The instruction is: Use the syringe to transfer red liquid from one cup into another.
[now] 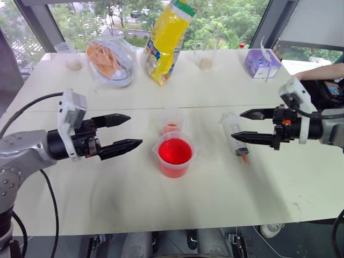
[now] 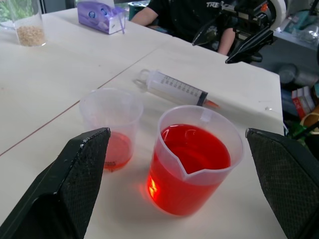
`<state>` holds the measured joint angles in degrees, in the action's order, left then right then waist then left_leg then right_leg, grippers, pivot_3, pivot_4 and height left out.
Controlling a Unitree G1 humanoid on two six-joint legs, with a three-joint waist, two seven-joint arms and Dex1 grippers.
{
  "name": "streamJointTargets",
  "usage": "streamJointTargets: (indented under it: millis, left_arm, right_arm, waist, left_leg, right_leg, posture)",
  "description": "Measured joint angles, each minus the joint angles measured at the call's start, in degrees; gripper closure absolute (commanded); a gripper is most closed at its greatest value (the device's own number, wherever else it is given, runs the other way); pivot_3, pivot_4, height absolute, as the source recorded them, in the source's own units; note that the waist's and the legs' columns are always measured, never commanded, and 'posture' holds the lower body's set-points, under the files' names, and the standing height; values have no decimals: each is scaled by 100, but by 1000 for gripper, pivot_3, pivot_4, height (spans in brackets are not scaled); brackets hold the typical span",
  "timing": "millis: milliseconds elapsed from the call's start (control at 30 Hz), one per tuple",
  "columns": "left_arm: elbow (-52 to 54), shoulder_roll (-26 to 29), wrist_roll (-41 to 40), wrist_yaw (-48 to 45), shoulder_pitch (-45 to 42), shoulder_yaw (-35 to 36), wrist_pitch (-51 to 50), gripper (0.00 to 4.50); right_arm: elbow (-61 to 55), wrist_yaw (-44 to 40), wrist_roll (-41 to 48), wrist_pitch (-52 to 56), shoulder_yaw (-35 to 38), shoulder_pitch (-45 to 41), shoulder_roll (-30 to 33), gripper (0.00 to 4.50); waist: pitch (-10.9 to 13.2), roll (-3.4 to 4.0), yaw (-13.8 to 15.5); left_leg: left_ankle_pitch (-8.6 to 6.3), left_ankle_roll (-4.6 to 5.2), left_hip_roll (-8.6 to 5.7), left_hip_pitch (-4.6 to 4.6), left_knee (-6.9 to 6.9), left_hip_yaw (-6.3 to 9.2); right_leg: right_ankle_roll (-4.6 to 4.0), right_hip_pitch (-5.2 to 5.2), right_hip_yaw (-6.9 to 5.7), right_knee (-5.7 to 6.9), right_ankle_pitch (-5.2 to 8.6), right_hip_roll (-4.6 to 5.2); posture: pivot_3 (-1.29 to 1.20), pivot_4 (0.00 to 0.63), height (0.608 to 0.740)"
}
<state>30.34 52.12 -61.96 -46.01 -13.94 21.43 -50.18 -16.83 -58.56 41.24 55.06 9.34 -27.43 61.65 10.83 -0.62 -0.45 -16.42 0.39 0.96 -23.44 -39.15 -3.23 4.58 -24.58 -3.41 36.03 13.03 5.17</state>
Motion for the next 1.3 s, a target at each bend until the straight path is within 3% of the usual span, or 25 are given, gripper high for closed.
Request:
streamJointTargets:
  millis: [467, 733, 967, 1133, 1300]
  left_arm:
    - [-199, -277, 39, -77, -266, -280, 177, 0]
    - [-296, -325, 195, -168, -402, -470, 287, 0]
    - [-320, -456, 298, -176, -494, -654, 360, 0]
    - [-282, -535, 320, -125, -458, -707, 382, 0]
    - [-164, -635, 320, 35, -353, -704, 437, 0]
  right_arm:
    - [193, 89, -268, -55, -65, -28, 182, 57]
    - [530, 127, -838, -226, -779, -488, 123, 57]
    - [1940, 806, -1915, 403, -2008, -1708, -560, 57]
    - [3317, 1560, -2350, 1438, -2222, -2620, -1458, 57]
    - [4013, 1683, -2568, 1794, -2394, -2979, -1777, 57]
  waist:
    - [0, 0, 2]
    - [0, 0, -19]
    - [0, 0, -18]
    - [0, 0, -22]
    - [0, 0, -11]
  left_leg:
    - [0, 0, -1, 0, -1, -2]
    - [0, 0, 0, 3, -1, -3]
    - [2, -2, -3, 3, -2, -8]
    - [2, -3, -4, 0, 0, -10]
    - [1, 0, -4, -3, 0, -11]
  right_leg:
    - [5, 0, 0, 0, -3, 0]
    - [11, 0, 1, 2, -6, -2]
    - [3, -1, 5, 2, -3, -2]
    - [13, -6, 6, 6, -9, -5]
    - [14, -5, 6, 3, -10, -1]
  posture:
    - [0, 150, 740]
    - [0, 150, 740]
    - [0, 150, 740]
    - [0, 150, 740]
    - [0, 150, 740]
